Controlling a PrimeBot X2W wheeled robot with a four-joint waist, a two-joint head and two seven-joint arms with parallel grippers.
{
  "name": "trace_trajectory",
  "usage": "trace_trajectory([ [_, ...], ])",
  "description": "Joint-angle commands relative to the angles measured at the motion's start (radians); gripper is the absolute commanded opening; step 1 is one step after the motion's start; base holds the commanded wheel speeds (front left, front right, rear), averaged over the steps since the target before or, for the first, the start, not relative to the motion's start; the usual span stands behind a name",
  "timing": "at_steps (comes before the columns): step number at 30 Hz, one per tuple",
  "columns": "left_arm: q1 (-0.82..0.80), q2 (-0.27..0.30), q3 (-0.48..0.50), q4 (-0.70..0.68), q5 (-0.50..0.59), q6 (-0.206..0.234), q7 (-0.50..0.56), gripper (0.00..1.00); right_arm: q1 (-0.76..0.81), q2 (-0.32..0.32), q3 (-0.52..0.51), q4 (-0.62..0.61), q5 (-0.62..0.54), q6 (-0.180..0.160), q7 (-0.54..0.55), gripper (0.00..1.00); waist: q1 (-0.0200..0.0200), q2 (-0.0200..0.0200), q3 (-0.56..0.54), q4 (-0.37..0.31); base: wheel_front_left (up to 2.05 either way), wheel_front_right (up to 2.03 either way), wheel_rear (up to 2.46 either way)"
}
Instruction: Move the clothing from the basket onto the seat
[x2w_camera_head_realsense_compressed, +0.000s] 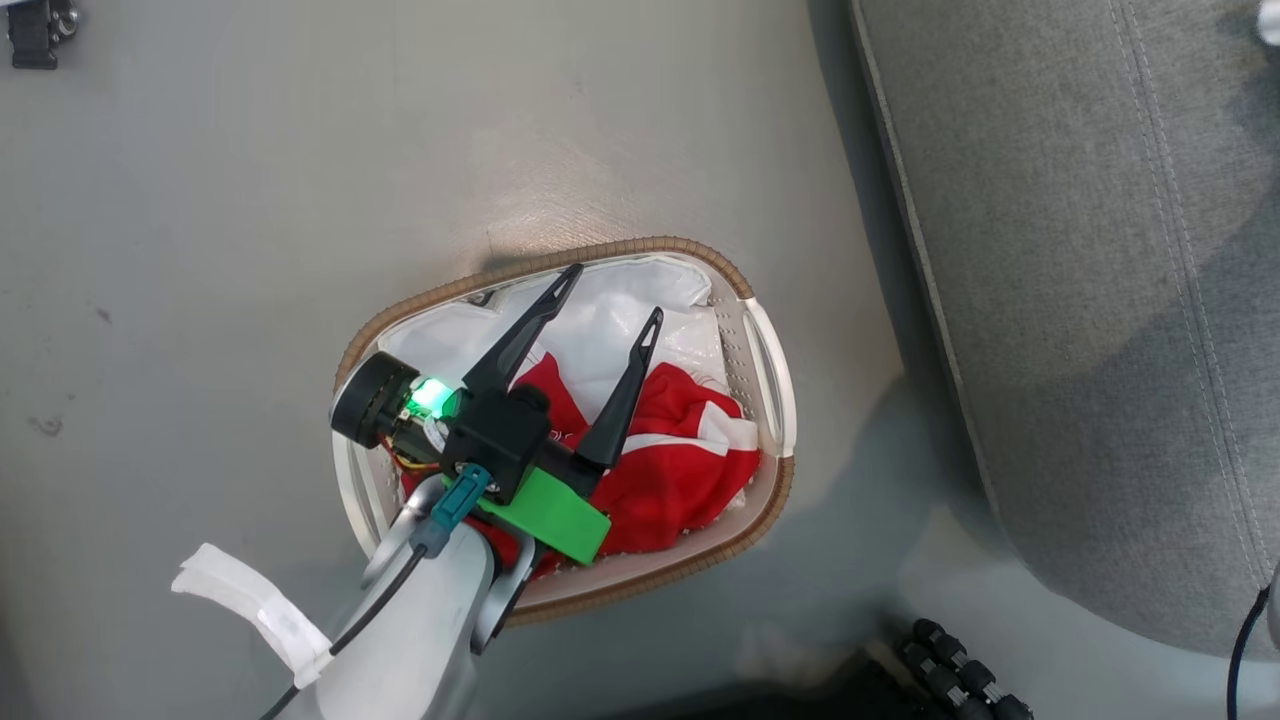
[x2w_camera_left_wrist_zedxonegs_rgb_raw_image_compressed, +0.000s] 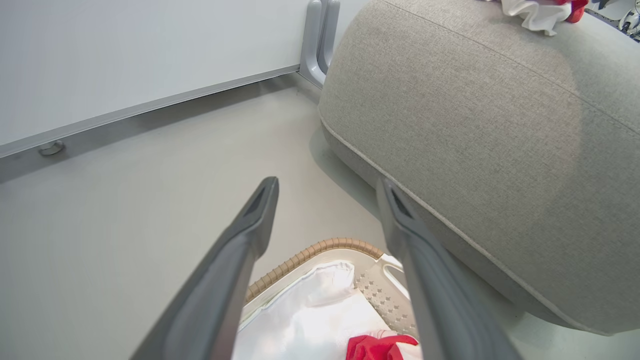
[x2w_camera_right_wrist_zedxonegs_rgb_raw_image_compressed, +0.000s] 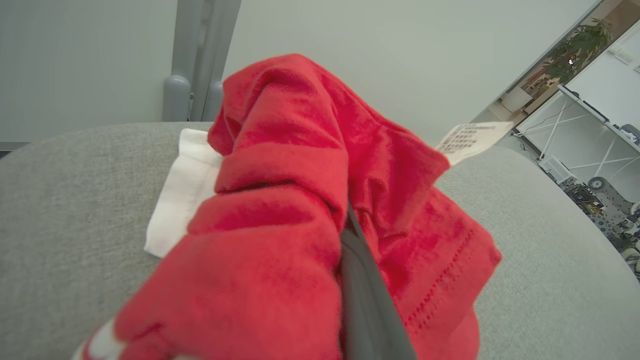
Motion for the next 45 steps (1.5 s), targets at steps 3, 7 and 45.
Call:
trace_trajectory([
  [3, -0.017, -0.003, 0.003, 0.005, -0.006, 0.001, 0.001, 1.0, 0.059, 0.001, 0.021, -0.019, 0.015, -0.001, -0.005, 1.0, -0.0001, -0.0001, -0.028, -0.01, 0.0, 0.0, 0.0],
  [7, 0.001, -0.005, 0.015, 0.013, -0.016, 0.005, 0.001, 1.0, 0.124, 0.025, 0.079, -0.048, 0.054, -0.001, -0.005, 1.0, -0.0001, -0.0001, -0.067, -0.026, 0.0, 0.0, 0.0],
  [45, 0.354, -0.057, 0.38, 0.032, -0.132, 0.062, 0.001, 1.0, 0.637, 0.175, 0.52, -0.274, 0.271, -0.001, -0.005, 1.0, -0.0001, -0.0001, -0.665, 0.165, 0.0, 0.0, 0.0],
])
